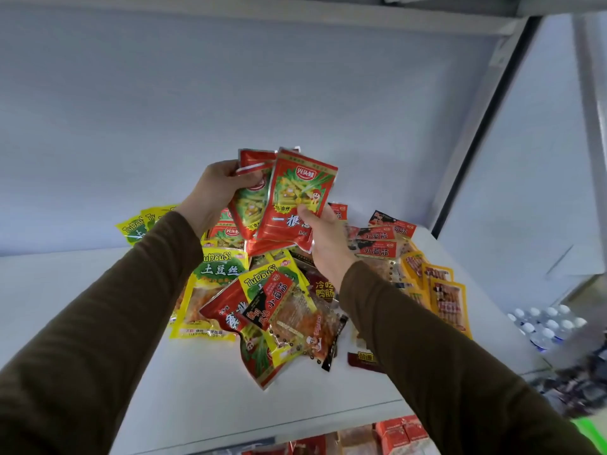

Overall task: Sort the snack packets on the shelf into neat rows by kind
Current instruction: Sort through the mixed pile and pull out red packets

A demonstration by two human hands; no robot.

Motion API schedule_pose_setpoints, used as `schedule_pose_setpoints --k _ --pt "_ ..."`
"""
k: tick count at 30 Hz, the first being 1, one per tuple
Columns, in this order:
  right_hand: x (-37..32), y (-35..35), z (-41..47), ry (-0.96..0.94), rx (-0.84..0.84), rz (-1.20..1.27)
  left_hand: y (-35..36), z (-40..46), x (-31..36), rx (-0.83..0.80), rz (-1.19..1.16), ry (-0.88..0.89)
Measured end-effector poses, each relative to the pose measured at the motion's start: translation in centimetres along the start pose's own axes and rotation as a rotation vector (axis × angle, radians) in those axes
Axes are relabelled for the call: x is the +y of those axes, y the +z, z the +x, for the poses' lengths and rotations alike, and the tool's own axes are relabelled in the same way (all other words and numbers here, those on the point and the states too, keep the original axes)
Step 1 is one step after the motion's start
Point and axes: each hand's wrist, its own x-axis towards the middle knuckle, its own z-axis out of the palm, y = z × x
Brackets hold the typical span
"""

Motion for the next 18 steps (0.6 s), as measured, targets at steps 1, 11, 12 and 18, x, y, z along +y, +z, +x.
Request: schedule_pose_setpoints --k 1,11,12,18 --pt "-0.4 -0.1 0.1 0.004 -0.023 0.040 0.5 -0.2 0.5 -0.018 -0.042 -0.013" --pt "-2.2 -1.7 0.3 0.131 0.077 0.133 3.6 -3.9 0.6 -0.098 -0.476 -0.234" --pt "-2.3 -1.8 0.3 0.129 0.112 0.143 3.7 -4.4 0.1 -0.129 -0.401 -0.223" --pt "-2.6 0.4 -0.3 0.000 0.113 0.041 5.6 -6.3 -1.3 -0.176 -0.254 -0.269"
